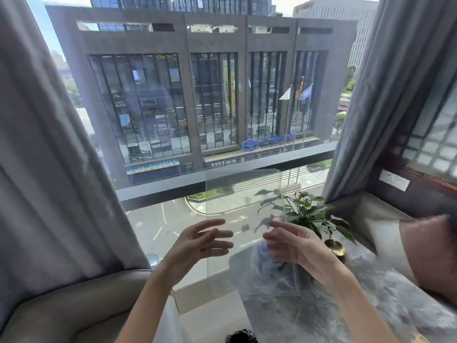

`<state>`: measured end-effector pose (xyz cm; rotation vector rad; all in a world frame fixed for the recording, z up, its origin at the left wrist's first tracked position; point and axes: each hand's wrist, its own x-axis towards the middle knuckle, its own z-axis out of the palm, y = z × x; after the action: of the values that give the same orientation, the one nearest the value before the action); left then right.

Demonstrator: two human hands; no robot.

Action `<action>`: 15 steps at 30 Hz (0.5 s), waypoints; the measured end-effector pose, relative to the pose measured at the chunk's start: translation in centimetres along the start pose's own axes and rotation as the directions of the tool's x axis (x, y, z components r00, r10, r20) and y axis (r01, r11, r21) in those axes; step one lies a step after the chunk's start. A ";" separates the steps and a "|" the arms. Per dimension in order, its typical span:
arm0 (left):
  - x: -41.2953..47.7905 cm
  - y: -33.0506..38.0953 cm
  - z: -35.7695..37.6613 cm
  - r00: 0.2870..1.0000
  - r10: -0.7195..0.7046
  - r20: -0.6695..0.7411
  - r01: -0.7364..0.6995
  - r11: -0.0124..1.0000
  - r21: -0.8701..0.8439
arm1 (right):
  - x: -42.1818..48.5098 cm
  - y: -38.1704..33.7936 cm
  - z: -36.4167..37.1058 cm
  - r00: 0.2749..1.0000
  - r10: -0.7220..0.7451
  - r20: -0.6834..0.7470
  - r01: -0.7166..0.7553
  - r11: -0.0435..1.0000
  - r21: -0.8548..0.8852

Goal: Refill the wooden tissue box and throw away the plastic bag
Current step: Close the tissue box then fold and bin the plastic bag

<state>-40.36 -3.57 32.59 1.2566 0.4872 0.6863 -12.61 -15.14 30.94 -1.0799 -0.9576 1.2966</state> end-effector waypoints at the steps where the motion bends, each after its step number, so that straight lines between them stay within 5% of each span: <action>1: -0.2 -0.2 -0.1 1.000 -0.004 -0.006 0.004 1.000 0.013 | -0.1 0.0 -0.4 0.997 0.043 0.058 -0.043 0.999 -0.005; 8: -1.8 -1.8 -0.5 0.990 -0.128 0.056 0.126 0.991 0.033 | 0.0 0.9 -3.7 0.965 0.162 0.206 -0.150 0.986 -0.072; 15: -2.3 -4.6 -2.2 0.985 0.037 -0.169 -0.024 0.997 0.079 | 3.0 3.3 -2.7 0.987 0.002 0.161 -0.004 1.000 0.011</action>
<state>-42.58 -4.39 27.46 1.2855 0.6411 0.8114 -10.66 -12.45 26.98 -0.9787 -1.0677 1.4068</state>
